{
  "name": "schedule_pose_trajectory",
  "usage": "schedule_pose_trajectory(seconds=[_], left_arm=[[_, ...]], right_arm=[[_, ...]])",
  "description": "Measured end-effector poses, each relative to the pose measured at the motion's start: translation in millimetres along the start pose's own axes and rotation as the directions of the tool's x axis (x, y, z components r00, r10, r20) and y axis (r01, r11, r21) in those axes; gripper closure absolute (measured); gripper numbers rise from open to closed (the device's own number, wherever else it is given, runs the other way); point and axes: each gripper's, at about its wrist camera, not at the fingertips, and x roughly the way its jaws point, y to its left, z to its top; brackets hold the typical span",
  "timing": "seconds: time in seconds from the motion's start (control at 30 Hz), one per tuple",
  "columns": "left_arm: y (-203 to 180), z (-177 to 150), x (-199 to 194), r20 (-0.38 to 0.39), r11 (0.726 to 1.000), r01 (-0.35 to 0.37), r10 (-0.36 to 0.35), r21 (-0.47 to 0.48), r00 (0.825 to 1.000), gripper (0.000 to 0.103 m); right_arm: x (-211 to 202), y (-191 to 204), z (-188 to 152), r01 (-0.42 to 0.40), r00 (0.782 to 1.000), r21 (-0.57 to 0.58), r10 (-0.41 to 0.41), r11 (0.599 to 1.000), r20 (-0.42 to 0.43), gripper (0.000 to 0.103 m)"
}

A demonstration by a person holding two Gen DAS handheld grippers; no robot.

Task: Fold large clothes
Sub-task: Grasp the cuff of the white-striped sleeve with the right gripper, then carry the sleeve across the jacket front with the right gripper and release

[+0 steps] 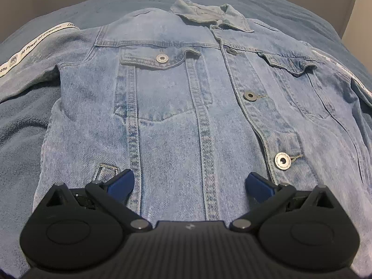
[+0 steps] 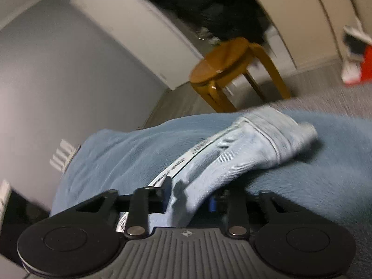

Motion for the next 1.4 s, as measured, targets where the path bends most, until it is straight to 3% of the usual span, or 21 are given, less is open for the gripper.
schedule_pose_trajectory(seconds=[0.23, 0.43, 0.6, 0.87, 1.07, 1.2, 1.3, 1.4], left_arm=[[-2, 4, -3, 0.004, 1.0, -0.016, 0.016, 0.015, 1.0, 0.0], [8, 9, -10, 0.026, 0.999, 0.021, -0.02, -0.043, 0.999, 0.0], [18, 11, -16, 0.063, 0.994, 0.051, -0.045, -0.092, 0.997, 0.0], [25, 18, -21, 0.138, 0.998, -0.051, 0.057, -0.041, 0.989, 0.0], [37, 17, -17, 0.135, 0.997, -0.028, 0.037, -0.073, 0.99, 0.0], [49, 19, -17, 0.139, 0.993, -0.016, 0.033, -0.116, 0.99, 0.0], [57, 20, -16, 0.139, 0.988, -0.002, 0.024, -0.157, 0.99, 0.0], [63, 20, -16, 0.14, 0.981, 0.019, 0.008, -0.193, 0.99, 0.0]], right_arm=[[-17, 36, 5, -0.035, 0.996, -0.159, 0.047, 0.987, 0.072, 0.089], [-60, 95, -14, -0.144, 0.98, -0.357, 0.182, 0.923, 0.075, 0.093], [-99, 149, -47, -0.26, 0.941, -0.555, 0.336, 0.79, 0.038, 0.096], [-146, 248, -112, -0.447, 0.86, -0.665, 0.491, 0.598, -0.137, 0.096], [-179, 323, -183, -0.568, 0.781, -0.721, 0.537, 0.397, -0.32, 0.096], [-202, 347, -249, -0.66, 0.726, -0.689, 0.49, 0.3, -0.482, 0.096], [-202, 348, -291, -0.687, 0.72, -0.662, 0.396, 0.298, -0.569, 0.095], [-186, 331, -307, -0.695, 0.717, -0.608, 0.311, 0.384, -0.623, 0.088]])
